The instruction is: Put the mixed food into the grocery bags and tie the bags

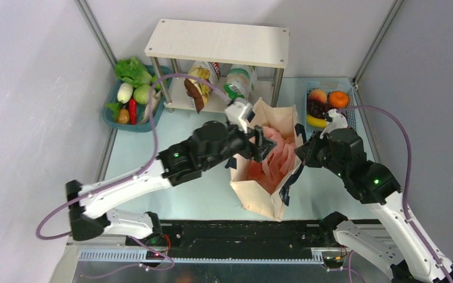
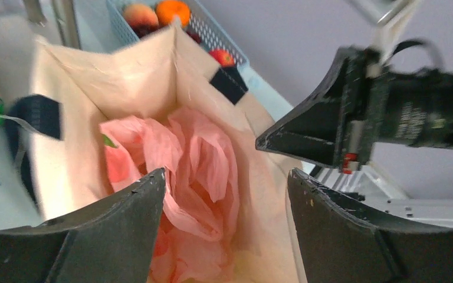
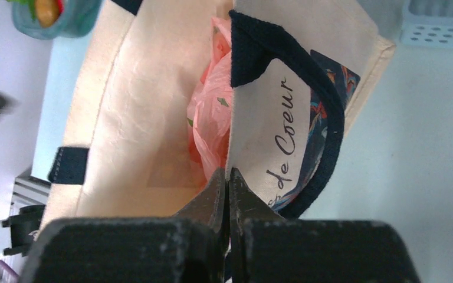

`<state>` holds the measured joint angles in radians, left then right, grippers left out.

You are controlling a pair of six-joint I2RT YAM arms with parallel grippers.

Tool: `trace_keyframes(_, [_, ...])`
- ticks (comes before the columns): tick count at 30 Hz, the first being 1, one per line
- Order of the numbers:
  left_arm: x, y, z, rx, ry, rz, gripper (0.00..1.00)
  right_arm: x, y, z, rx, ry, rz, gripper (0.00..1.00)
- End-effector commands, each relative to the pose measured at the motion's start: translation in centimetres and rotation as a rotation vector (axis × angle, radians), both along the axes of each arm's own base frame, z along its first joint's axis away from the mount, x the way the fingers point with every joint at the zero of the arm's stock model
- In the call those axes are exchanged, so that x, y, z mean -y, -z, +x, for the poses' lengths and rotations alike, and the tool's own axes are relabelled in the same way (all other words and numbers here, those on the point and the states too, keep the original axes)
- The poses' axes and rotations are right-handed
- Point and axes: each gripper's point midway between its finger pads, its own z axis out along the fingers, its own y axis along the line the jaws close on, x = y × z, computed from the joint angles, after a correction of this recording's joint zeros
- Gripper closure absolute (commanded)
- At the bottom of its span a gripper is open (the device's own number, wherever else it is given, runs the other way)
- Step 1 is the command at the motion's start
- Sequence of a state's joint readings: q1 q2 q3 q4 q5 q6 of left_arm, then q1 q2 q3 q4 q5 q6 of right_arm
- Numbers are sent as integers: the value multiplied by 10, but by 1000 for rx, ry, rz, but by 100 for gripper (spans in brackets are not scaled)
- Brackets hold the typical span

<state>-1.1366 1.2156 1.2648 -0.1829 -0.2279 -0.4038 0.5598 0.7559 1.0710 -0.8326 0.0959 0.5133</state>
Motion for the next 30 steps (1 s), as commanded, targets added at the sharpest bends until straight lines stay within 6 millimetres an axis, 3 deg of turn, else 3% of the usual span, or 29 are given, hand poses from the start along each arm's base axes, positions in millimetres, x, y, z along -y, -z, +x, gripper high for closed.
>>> trace_keyframes(1, [26,33,-4,-110,62,102,19,-11,-67,2,207,-58,123,100])
trace_keyframes(5, [42,76,8,-230,8,152,14,-15,-73,-1,223,-78,145,100])
trace_keyframes(7, [50,109,16,-282,-18,209,6,-15,-72,0,220,-79,144,100])
trace_keyframes(12, [45,157,40,-358,-142,270,1,-17,-68,0,201,-81,139,100])
trace_keyframes(14, [49,169,42,-377,-133,288,10,-17,-66,1,193,-76,134,100])
trace_keyframes(16, [53,171,42,-368,-109,307,35,-14,-63,3,185,-53,122,100])
trace_keyframes(17, [54,169,43,-350,-101,312,59,-12,-59,3,175,-42,114,100])
trace_keyframes(18, [53,165,43,-338,-97,312,70,-7,-57,6,170,-9,106,100])
trace_keyframes(19, [50,155,43,-313,-89,306,89,-1,-53,7,160,29,91,100])
trace_keyframes(20, [47,140,42,-290,-86,282,95,2,-50,8,151,46,83,100])
trace_keyframes(21, [44,133,41,-271,-79,278,99,7,-47,9,144,79,74,100])
trace_keyframes(27, [24,54,14,-188,24,125,100,24,-25,11,113,186,59,100])
trace_keyframes(30, [1,16,2,-155,24,33,100,25,-21,12,105,203,61,100])
